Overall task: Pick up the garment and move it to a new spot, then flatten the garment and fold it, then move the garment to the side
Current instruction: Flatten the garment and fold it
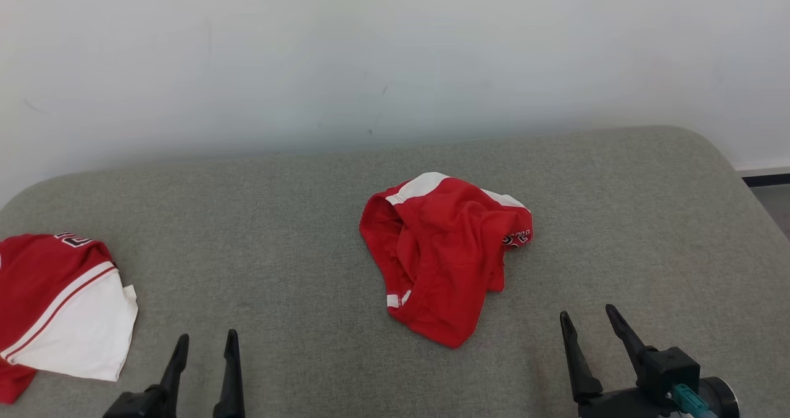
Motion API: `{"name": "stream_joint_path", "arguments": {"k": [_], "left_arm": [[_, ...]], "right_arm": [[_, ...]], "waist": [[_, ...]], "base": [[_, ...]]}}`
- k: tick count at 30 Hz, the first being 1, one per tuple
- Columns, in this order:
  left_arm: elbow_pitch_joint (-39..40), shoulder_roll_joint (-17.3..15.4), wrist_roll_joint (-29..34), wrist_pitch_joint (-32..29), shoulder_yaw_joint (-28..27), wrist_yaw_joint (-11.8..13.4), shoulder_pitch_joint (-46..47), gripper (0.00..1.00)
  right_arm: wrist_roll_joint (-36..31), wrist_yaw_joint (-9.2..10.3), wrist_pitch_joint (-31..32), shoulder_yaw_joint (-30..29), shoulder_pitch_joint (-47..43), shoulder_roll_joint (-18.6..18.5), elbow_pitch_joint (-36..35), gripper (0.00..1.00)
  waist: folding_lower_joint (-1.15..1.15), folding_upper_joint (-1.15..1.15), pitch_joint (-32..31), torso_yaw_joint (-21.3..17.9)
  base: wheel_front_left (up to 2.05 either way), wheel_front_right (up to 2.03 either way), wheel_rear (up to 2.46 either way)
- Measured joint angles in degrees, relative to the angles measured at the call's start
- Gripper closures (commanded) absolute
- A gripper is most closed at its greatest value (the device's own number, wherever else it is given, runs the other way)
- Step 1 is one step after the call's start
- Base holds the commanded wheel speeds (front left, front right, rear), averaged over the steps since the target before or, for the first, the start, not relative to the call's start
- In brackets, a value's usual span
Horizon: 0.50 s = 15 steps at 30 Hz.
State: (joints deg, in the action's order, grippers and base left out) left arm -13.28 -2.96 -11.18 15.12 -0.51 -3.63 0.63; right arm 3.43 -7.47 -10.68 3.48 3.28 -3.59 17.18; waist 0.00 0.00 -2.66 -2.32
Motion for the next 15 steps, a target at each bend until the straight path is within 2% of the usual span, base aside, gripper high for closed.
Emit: {"name": "stream_joint_path", "arguments": {"k": [6,10,15], "left_arm": [[-4.58,0.04,-2.15,-0.01,1.79,0.26,0.69,0.00],[-8.93,0.02,-3.66,-0.71,2.69,0.10,5.06,0.00],[-13.61,0.03,-7.12,-5.58,4.27,-0.25,12.03,0.00]], "right_arm": [[0.02,0.00,0.07,0.58,0.22,0.05,-0.29,0.00],[0.11,0.00,0.10,1.59,0.63,0.14,-0.80,0.00],[0.54,0.00,0.29,3.76,1.72,0.24,-1.36,0.00]], "waist": [[0.00,0.00,0.29,-0.72],[0.00,0.00,0.94,-2.06],[0.00,0.00,2.18,-4.93]], "base": [[0.00,0.00,0.00],[0.00,0.00,0.00],[0.00,0.00,0.00]]}}
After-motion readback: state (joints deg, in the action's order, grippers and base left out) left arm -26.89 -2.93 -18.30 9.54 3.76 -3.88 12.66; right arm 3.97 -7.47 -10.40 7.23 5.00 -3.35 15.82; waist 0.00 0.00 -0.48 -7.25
